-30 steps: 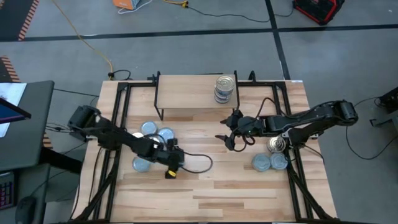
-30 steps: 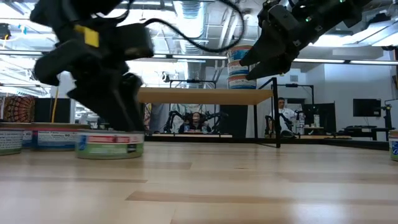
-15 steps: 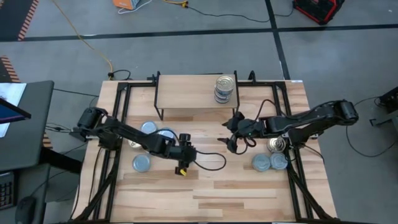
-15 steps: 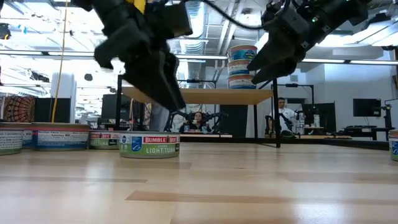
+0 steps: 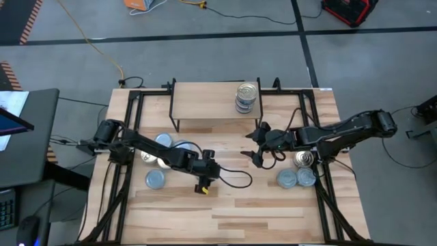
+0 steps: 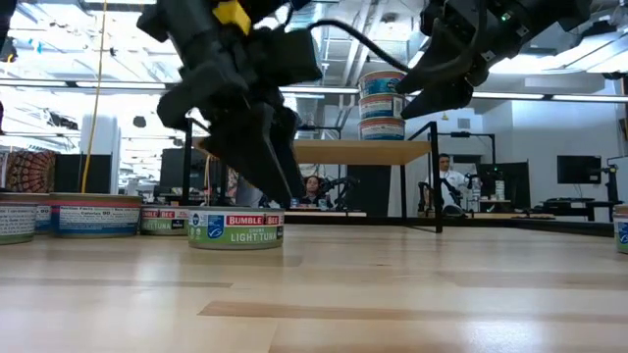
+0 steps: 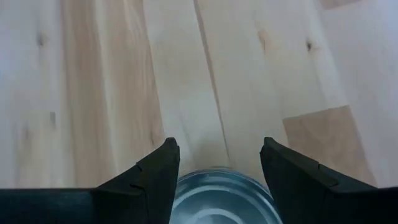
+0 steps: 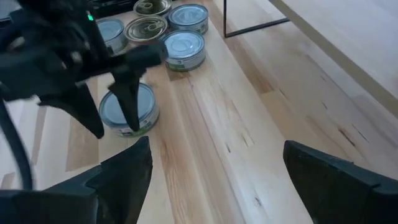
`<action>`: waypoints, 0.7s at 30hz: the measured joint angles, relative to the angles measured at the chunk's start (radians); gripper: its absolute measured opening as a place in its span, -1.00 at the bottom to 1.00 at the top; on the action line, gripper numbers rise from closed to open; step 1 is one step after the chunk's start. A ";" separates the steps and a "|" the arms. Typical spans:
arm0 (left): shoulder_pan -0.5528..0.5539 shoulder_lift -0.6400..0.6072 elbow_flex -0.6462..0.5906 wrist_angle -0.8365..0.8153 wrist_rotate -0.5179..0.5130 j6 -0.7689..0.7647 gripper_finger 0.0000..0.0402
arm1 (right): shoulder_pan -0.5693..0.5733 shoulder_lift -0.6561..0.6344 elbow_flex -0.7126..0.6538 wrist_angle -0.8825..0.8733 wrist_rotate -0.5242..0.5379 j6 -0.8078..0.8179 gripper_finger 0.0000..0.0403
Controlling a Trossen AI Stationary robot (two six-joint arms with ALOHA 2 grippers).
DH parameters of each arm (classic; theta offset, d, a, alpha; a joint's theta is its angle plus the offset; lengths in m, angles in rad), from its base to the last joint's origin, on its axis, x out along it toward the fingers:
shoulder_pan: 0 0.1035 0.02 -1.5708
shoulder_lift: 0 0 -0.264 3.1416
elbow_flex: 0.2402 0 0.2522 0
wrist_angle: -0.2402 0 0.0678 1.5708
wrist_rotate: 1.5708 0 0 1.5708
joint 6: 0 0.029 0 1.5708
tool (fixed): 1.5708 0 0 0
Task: Stack canned seafood by type on shelf
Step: Put the green tuna can on the shelf
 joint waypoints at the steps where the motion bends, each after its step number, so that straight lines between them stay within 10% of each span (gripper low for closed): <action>1: 0.007 0.011 0.000 0.000 0.015 0.001 0.07 | -0.001 0.000 0.000 0.000 0.000 0.000 0.89; 21: 0.050 0.001 -0.010 0.126 0.124 0.029 0.03 | 0.006 0.000 0.000 -0.004 0.001 0.007 0.89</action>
